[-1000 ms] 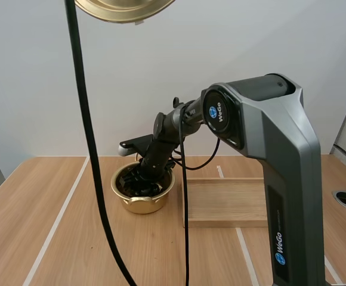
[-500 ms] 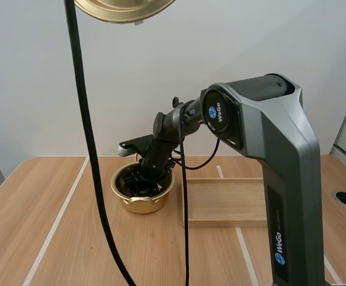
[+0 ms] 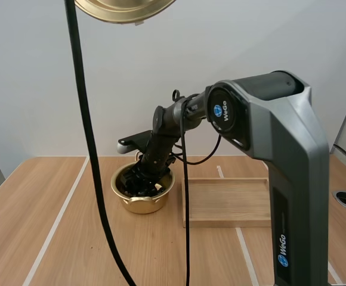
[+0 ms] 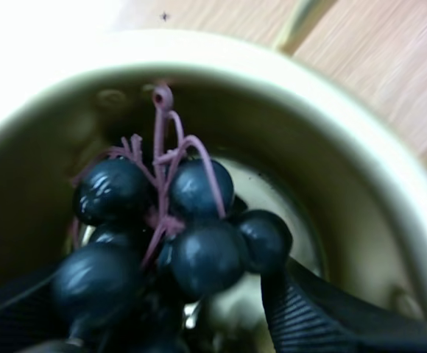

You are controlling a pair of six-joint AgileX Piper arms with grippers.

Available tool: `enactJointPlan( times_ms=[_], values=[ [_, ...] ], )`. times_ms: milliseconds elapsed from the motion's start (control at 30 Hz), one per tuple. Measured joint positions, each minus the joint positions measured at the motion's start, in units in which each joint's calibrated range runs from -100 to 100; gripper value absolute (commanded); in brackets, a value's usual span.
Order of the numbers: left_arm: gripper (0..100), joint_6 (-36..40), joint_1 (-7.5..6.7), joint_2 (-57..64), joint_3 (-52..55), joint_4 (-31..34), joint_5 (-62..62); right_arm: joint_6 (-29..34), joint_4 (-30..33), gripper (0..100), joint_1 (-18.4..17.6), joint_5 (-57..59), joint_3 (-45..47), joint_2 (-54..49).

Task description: Open the pot, put the grape inside, and close it

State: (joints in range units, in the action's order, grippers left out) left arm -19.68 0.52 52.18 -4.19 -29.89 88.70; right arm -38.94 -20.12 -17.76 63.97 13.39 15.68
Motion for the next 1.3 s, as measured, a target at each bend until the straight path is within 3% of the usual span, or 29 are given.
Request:
enactJointPlan(
  times_ms=[667,867,1033,1300],
  values=[
    [0,0.0,0.00,0.0,0.0,0.0,0.2,0.0,1.8,99,0.0,-0.2,0.0,-18.2],
    [0,0.0,0.00,0.0,0.0,0.0,-0.1,1.5,5.9,99,0.5,-0.8,0.0,-22.7],
    [0,0.0,0.00,0.0,0.0,0.0,-1.7,2.7,7.3,99,3.0,-0.9,0.0,-24.9],
    [0,0.0,0.00,0.0,0.0,0.0,-3.2,3.0,7.5,99,10.0,0.4,0.1,-28.3]
  ],
)
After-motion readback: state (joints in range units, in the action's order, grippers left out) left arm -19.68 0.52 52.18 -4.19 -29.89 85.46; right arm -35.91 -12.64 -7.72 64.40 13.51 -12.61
